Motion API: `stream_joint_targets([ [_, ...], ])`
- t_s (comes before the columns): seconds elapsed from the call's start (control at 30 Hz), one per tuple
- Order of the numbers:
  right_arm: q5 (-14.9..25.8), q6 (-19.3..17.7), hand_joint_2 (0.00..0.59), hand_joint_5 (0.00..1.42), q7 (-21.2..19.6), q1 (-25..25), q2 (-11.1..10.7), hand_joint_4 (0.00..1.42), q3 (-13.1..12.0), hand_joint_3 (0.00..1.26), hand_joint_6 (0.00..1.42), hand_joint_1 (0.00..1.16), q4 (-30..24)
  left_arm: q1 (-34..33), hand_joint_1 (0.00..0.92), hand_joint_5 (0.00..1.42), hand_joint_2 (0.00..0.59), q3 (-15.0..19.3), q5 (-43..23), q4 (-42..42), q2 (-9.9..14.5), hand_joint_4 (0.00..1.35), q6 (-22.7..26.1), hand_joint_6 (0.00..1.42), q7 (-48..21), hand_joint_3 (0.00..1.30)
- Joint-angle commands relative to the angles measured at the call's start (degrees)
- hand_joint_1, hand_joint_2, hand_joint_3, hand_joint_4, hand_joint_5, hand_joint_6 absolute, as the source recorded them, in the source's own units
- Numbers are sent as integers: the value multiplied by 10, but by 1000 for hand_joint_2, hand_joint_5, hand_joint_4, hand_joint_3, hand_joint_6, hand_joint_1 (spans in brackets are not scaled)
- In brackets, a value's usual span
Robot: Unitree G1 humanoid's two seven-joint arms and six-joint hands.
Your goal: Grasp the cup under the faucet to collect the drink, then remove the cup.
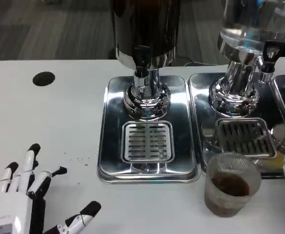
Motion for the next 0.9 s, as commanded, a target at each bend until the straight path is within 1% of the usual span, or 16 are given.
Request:
stream_joint_targets([
  [0.03,-30,31,571,0,-29,-3,-13,0,21,105,0,46,35,7,0,186,104,1,4,0,1,0,1,90,3,424],
  [0.3,-52,58,580,0,-52,-7,-23,0,54,99,0,48,60,11,0,182,104,4,3,2,3,0,-1,83,7,419],
  [0.4,-62,66,576,0,-61,-11,-29,0,69,97,0,46,67,12,0,178,104,6,9,1,5,0,5,80,6,367],
  [0.5,-65,65,553,0,-70,-13,-35,0,83,85,0,15,74,10,0,166,104,1,20,0,7,0,14,80,1,306],
  [0.53,-73,65,551,0,-76,-12,-36,0,91,85,0,11,76,10,0,165,105,-1,24,-1,7,0,18,72,0,295],
  [0.67,-81,64,551,0,-92,-15,-38,0,113,85,0,5,90,12,0,165,105,-5,31,-4,3,0,25,68,-1,291],
  [0.77,-76,64,552,0,-96,-21,-37,0,123,85,0,1,104,15,0,162,105,-3,28,-3,2,0,26,66,1,287],
  [0.9,-72,67,552,0,-99,-25,-40,0,128,85,0,0,108,17,0,158,105,-1,23,3,4,0,22,65,5,284],
])
